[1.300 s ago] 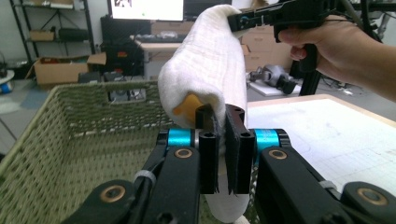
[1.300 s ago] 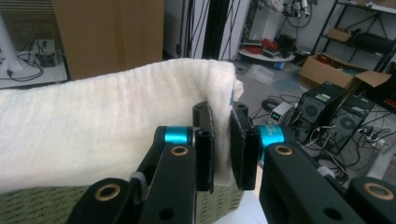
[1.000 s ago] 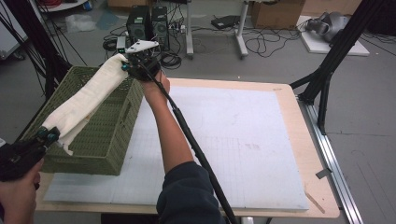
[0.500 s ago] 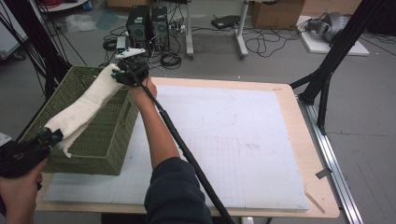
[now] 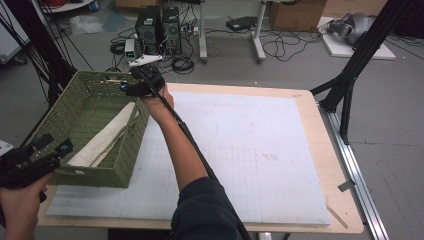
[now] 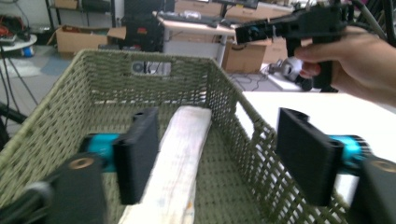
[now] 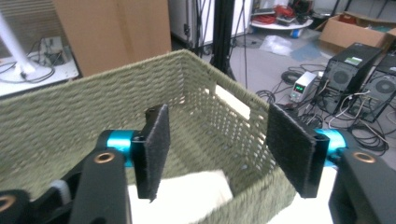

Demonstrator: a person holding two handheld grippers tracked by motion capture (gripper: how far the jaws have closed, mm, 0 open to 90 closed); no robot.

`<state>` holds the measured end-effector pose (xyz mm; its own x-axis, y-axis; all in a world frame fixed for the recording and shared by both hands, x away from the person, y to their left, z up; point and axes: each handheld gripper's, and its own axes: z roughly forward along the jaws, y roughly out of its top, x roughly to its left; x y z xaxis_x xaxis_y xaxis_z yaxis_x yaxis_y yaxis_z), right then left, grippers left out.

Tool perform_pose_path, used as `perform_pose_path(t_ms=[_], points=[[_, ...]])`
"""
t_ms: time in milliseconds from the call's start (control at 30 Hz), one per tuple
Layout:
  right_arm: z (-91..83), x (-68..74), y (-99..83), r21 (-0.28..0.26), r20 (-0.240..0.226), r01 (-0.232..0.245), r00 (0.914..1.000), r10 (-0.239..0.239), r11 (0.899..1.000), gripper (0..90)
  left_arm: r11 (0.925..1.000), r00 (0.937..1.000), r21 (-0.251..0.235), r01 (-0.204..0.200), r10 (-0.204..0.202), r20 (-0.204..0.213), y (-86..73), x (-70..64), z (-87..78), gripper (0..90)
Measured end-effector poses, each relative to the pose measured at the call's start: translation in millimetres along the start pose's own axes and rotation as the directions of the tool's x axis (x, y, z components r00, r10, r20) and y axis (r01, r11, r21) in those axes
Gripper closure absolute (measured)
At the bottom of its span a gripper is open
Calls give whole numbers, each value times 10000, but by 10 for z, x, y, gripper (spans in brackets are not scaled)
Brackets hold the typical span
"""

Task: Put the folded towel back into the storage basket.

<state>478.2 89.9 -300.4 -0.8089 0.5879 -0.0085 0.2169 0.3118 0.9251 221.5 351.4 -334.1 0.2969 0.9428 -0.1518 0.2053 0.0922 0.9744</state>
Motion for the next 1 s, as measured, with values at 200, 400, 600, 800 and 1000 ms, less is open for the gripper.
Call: perform_pose_path(t_ms=[200, 400, 600, 800, 1000], points=[[-230, -46, -69, -15, -247, 41, 9997, -42, 10000, 249, 9999, 9999, 112, 122, -123, 119, 27, -94, 55, 141], [-512, -138, -252, 227, -520, -35, 9986, 46, 9997, 190, 9996, 9951, 63, 292, -297, 944, 23, -191, 137, 146], [-911, -285, -423, 291, -356, 17, 9994, -7, 9996, 173, 9998, 9886, 160, 145, -167, 1499, 13, -312, 211, 153], [-1157, -359, -536, 260, -126, 78, 9999, -75, 9996, 172, 9996, 9720, 290, 49, -116, 2347, -7, -420, 305, 167], [-1472, -408, -709, 364, 220, 236, 9995, -244, 9991, 173, 9997, 9583, -16, -229, 224, 2850, 13, -565, 387, 168]])
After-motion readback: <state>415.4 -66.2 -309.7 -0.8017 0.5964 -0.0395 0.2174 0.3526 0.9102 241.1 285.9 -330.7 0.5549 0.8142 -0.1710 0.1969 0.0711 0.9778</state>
